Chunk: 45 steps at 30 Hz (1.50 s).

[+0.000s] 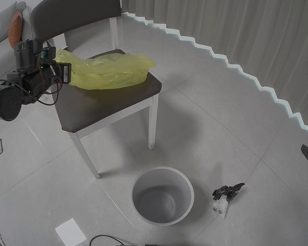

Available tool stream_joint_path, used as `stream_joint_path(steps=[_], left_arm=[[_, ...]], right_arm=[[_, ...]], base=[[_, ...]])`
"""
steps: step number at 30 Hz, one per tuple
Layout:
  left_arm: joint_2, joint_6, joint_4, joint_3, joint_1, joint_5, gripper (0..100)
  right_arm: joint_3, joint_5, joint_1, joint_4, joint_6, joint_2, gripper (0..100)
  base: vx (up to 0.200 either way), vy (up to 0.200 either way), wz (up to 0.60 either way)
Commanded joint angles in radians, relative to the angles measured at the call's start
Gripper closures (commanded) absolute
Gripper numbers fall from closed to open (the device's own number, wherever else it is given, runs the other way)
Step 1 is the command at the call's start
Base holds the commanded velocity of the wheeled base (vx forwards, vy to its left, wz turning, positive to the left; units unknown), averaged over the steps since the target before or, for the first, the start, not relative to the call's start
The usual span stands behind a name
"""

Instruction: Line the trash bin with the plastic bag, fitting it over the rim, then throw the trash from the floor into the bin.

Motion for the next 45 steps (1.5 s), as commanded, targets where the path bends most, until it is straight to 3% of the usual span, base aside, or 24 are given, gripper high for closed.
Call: stream_joint_path(steps=[1,9,15,21,27,36,40,45], left_arm=[[-0.178,0.074,-0.002,0.083,-0.081,-0.027,100],[-0.288,0.174,0.054,0.086,-0.122,-0.05,100],[-0.376,0.224,0.185,0.064,-0.234,-0.065,100],[-0.411,0.364,0.252,0.046,-0.32,-0.096,100],[-0.419,0.37,0.281,0.0,-0.43,-0.085,100],[-0.416,0.371,0.274,-0.029,-0.504,-0.08,100],[-0.414,0.371,0.269,-0.034,-0.522,-0.07,100],[-0.408,0.37,0.266,-0.036,-0.535,-0.051,100]], right_arm=[[0.003,0.014,0.002,-0.001,0.003,-0.001,0],[0.007,0.017,0.022,-0.001,0.009,0.0,0],[0.019,0.017,0.066,-0.001,0.01,0.005,0],[0.036,0.017,0.088,-0.001,0.012,0.009,0],[0.042,0.016,0.111,-0.001,0.013,0.034,0],[0.075,0.014,0.163,-0.037,0.021,0.108,0],[0.092,0.011,0.209,-0.095,0.073,0.151,0],[0.096,-0.044,0.312,-0.23,0.26,0.235,0]], base=[[0.0,0.0,0.0],[0.0,0.0,0.0],[0.0,0.0,0.0],[0.0,0.0,0.0],[0.0,0.0,0.0],[0.0,0.0,0.0],[0.0,0.0,0.0],[0.0,0.0,0.0]])
